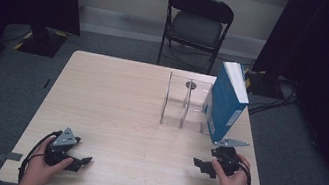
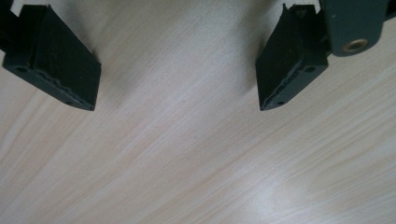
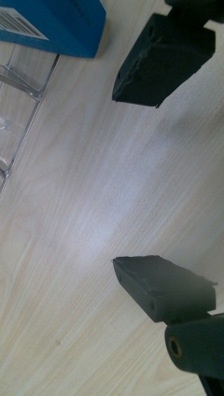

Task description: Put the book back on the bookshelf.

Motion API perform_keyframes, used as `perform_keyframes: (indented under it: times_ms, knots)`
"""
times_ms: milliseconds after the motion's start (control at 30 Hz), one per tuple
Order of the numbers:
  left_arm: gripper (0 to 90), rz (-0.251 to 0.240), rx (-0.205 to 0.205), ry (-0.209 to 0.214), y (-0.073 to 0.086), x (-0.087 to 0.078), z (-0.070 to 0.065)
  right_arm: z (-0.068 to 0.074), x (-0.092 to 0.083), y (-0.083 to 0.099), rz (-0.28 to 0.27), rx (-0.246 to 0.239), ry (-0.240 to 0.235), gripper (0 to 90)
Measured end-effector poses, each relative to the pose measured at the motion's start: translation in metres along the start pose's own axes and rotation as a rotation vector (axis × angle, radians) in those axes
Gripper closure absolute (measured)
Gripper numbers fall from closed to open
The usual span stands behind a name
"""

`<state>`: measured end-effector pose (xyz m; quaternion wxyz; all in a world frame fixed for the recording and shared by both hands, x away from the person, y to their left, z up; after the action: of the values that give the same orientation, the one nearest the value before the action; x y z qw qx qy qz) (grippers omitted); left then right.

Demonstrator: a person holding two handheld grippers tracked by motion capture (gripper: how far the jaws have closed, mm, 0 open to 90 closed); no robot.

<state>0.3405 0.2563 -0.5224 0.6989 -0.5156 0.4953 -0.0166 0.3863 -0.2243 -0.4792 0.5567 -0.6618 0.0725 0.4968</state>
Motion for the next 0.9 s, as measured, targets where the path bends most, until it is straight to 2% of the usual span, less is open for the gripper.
perform_keyframes:
  times_ms: [600, 833, 900]
  knots:
    - [13.7, 0.0, -0.001, 0.0, 0.0, 0.0, 0.0, -0.004, 0.006, 0.015, 0.015, 0.009, 0.006, 15.8]
    - [13.7, 0.0, -0.001, 0.0, 0.0, 0.0, 0.0, -0.005, 0.009, 0.021, 0.021, -0.012, 0.017, 15.8]
    - [13.7, 0.0, -0.001, 0.0, 0.0, 0.0, 0.0, -0.004, 0.009, 0.022, 0.029, -0.004, 0.015, 15.8]
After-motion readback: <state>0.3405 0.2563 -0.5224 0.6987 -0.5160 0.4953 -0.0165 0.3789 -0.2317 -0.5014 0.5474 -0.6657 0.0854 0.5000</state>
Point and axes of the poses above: each handheld gripper's, and its own axes: x roughly forward along the jaws, y roughly out of its underside, z roughly to its left, the point moved 3 cm from there along x, roughly forward along the jaws, and after that the axes turned 1 degree about y, right-handed, at the moved point
